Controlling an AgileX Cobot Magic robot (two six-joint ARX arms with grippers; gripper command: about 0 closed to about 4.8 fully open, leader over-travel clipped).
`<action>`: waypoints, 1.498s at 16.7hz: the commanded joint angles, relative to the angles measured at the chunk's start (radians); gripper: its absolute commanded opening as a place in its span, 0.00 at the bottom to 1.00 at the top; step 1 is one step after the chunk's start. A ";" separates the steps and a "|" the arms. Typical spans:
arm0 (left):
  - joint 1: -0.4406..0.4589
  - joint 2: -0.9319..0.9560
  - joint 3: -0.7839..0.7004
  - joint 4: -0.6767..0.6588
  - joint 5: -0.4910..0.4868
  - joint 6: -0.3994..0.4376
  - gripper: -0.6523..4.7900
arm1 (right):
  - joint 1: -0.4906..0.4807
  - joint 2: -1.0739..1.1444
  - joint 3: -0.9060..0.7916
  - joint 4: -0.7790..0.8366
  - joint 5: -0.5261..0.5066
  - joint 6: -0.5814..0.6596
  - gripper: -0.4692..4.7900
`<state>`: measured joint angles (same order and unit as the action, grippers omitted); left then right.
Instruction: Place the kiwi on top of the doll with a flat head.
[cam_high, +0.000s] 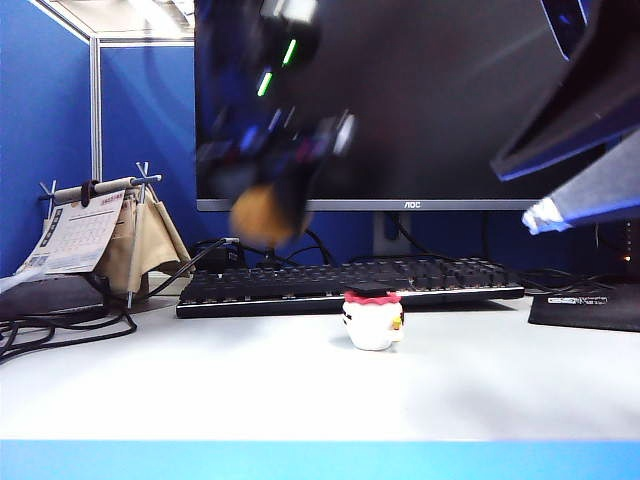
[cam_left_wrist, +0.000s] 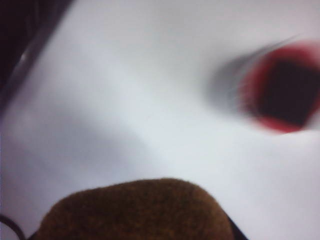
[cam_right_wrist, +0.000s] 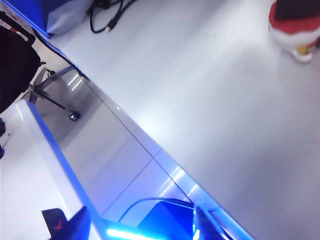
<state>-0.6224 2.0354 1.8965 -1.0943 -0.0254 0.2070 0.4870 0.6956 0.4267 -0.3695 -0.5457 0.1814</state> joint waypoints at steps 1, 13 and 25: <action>-0.060 -0.005 0.142 -0.034 0.079 0.002 0.11 | 0.002 -0.003 -0.003 0.037 0.013 -0.003 0.59; -0.089 0.228 0.230 -0.055 0.177 0.002 0.11 | -0.005 -0.004 0.001 0.090 0.131 -0.052 0.59; -0.094 0.237 0.229 -0.005 0.187 -0.002 0.11 | -0.119 -0.099 0.070 0.061 0.229 -0.105 0.59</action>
<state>-0.7116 2.2715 2.1223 -1.0958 0.1555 0.2085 0.3679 0.5995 0.4915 -0.3065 -0.3111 0.0879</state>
